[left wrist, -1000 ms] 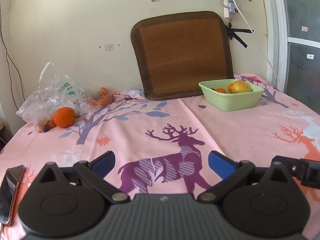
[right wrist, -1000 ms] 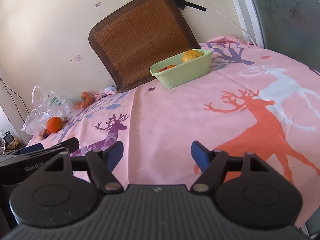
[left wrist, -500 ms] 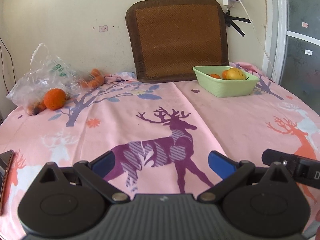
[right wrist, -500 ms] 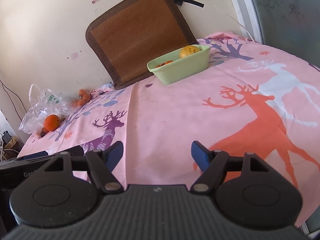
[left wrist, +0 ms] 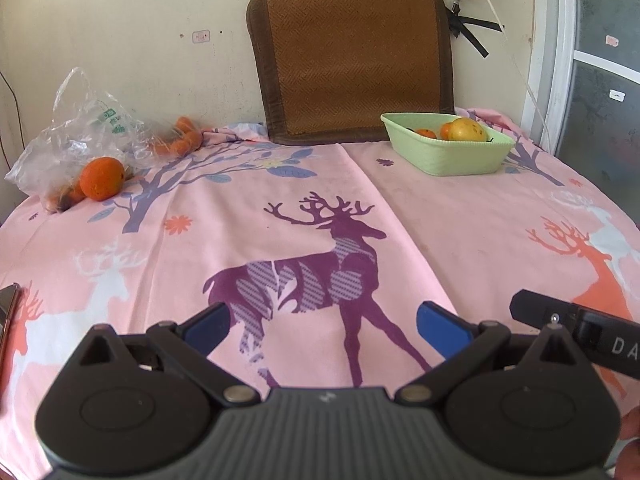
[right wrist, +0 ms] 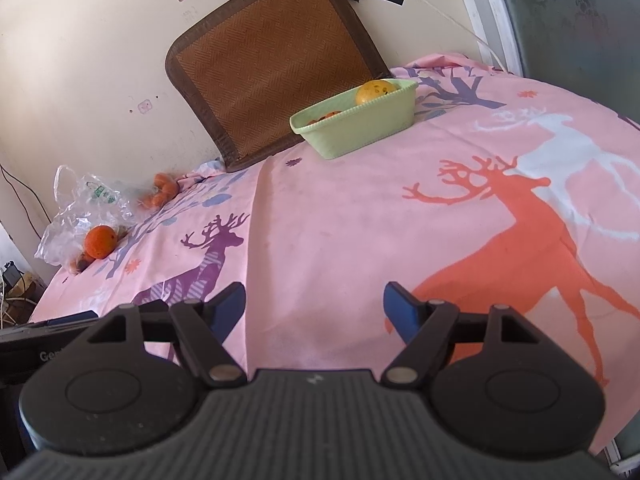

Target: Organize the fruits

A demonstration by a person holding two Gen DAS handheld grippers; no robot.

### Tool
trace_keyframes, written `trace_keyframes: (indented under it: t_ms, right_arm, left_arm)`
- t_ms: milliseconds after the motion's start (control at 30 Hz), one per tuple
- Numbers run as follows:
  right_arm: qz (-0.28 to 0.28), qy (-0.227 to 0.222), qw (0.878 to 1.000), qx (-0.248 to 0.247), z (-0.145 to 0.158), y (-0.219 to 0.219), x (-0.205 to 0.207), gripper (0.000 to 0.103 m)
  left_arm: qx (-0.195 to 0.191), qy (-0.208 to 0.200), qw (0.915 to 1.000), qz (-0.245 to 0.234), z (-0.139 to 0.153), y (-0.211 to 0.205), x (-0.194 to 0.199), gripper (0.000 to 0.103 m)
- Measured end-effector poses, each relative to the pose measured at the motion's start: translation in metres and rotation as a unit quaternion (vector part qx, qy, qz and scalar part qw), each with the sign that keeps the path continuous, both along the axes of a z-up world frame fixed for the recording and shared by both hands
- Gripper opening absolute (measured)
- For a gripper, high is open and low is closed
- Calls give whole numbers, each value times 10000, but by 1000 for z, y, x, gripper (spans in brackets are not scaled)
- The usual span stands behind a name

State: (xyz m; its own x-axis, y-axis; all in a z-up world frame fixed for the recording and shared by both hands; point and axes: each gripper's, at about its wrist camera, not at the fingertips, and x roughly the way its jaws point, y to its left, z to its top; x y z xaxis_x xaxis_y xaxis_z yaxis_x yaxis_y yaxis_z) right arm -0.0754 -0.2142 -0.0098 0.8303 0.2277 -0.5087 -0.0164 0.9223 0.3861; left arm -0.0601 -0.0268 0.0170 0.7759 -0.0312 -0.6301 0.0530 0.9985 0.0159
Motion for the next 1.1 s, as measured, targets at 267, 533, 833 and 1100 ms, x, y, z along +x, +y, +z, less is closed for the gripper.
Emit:
trace_keyframes:
  t_ms: [267, 533, 833, 1100]
  right_arm:
    - [-42, 75, 9999, 60, -4, -3, 2, 78]
    - [-72, 96, 9999, 87, -6, -5, 3, 78]
    - [-153, 75, 9998, 91, -7, -8, 4, 78]
    - [-163, 78, 9998, 99, -7, -9, 4, 78]
  left_arm:
    - [22, 79, 10000, 7, -3, -5, 0, 103]
    - [59, 128, 9999, 11, -6, -8, 2, 103]
    - [173, 148, 9997, 111, -10, -8, 6, 103]
    - [212, 122, 9995, 176, -11, -8, 7, 103]
